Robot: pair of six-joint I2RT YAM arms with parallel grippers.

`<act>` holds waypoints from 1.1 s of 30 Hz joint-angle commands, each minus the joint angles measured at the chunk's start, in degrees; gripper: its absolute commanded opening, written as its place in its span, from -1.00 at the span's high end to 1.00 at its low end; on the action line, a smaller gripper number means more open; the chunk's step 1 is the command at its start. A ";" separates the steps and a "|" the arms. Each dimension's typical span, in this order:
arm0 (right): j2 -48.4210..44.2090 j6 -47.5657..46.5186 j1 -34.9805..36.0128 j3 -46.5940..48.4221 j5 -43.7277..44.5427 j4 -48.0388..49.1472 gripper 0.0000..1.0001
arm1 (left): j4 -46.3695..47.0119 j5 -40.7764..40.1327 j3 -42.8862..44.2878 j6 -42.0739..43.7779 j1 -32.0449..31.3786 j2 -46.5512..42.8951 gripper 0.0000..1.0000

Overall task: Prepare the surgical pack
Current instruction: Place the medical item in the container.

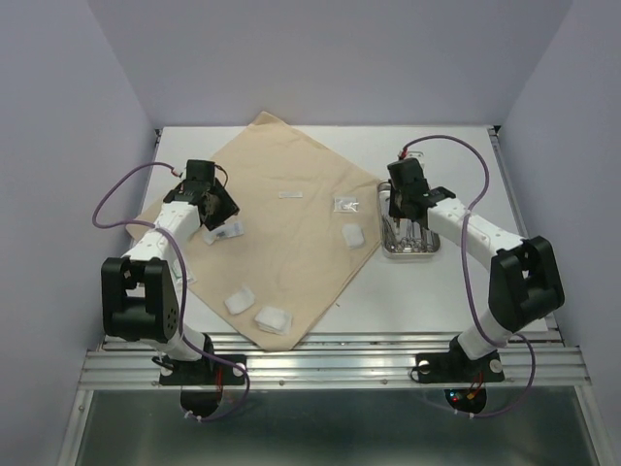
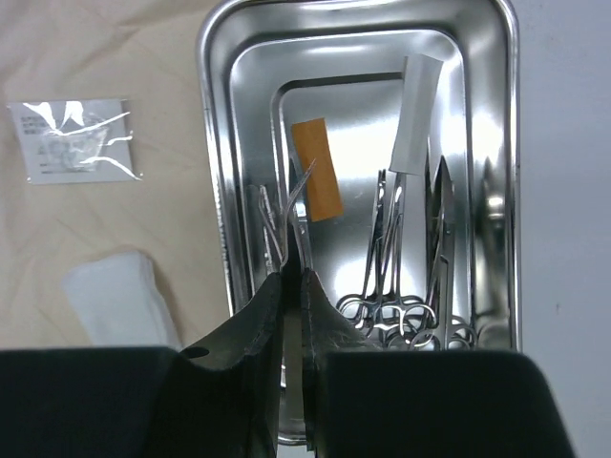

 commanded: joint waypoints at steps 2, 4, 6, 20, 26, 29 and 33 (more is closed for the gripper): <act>-0.61 -3.14 -2.99 -1.33 0.57 2.41 0.88 | 1.41 0.84 -0.08 1.52 -0.43 -0.17 -0.10; 0.88 -3.84 -3.53 -1.33 0.48 2.77 0.88 | 1.24 0.75 -0.08 1.52 -0.43 -0.17 -0.10; 1.76 -4.02 -3.53 -1.59 -0.66 3.30 0.87 | 1.24 0.67 -0.08 1.52 -0.52 -0.26 -0.10; 2.21 -1.73 -3.53 -5.72 -11.56 6.37 0.46 | 0.89 0.75 0.45 1.61 -0.52 0.18 -0.10; -0.43 -2.35 -3.53 -2.22 -9.01 5.23 -0.10 | 0.62 0.40 0.53 1.96 -0.52 -0.61 -0.10; 0.44 -4.02 -1.08 1.91 -7.54 4.36 -0.10 | 0.62 0.40 0.62 2.13 -0.52 -0.70 -0.10; 6.50 -5.42 2.35 9.72 -7.52 3.12 -0.12 | 0.27 0.40 1.06 2.31 -0.52 -0.70 -0.10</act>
